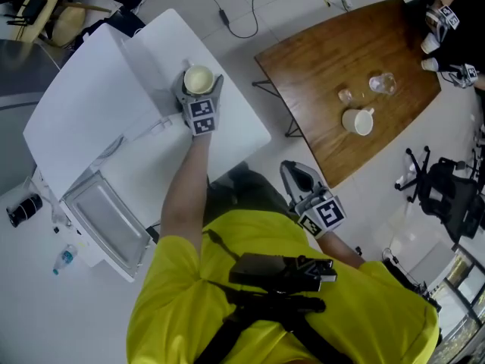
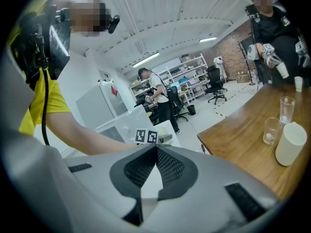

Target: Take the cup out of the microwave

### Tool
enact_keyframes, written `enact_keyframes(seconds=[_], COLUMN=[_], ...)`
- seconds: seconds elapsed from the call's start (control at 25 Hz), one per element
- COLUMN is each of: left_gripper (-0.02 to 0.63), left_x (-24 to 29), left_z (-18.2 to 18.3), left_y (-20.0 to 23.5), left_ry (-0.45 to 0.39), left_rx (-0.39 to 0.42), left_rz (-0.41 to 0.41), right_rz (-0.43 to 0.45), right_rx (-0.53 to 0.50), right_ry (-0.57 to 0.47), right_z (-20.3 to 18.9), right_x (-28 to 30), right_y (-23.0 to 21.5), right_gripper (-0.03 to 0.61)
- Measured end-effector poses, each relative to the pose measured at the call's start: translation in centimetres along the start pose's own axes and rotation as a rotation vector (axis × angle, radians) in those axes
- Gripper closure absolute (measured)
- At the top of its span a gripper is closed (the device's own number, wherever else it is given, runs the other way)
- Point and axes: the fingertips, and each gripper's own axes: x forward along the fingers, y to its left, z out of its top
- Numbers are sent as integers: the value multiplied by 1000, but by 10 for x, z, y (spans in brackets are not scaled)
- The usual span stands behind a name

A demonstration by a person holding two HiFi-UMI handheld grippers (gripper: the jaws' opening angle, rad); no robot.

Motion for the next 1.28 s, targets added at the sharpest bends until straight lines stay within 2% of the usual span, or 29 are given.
enact_keyframes(seconds=[0.2,0.36,0.56,0.68,0.72,0.8,0.84,0.88,0.92,0.96,1.08,1.28], left_gripper=[135,137,143,143,167,338,392,454,543,586,614,614], left_x=[-16,-57,-110,-142,-158,-202,-229,-258,-287,-317,-398,-516], left_z=[3,11,-22,-24,-17,6,20,35,50,63,93,106], left_y=[-14,-30,-26,-25,-27,-30,-27,-19,-6,11,72,151], left_ry=[-18,-44,23,11,-10,-81,-128,-178,-222,-256,-303,-347], left_rx=[-32,-67,-101,-98,-89,-74,-74,-79,-88,-100,-140,-272], left_rz=[-46,-56,-37,-54,-67,-88,-85,-69,-38,6,166,390], right_rz=[21,29,71,96,108,139,153,166,177,188,224,343], right_rx=[-14,-39,-101,-117,-131,-164,-178,-191,-205,-221,-269,-364], right_ry=[-19,-34,-56,-72,-77,-87,-93,-99,-104,-109,-128,-203], right_z=[11,25,38,46,50,60,65,70,75,82,105,140], right_x=[6,12,31,46,49,51,51,51,53,55,66,75], right_y=[2,5,21,33,39,55,64,72,82,92,126,210], right_gripper=[574,574,574,574,574,574,574,574,574,574,574,575])
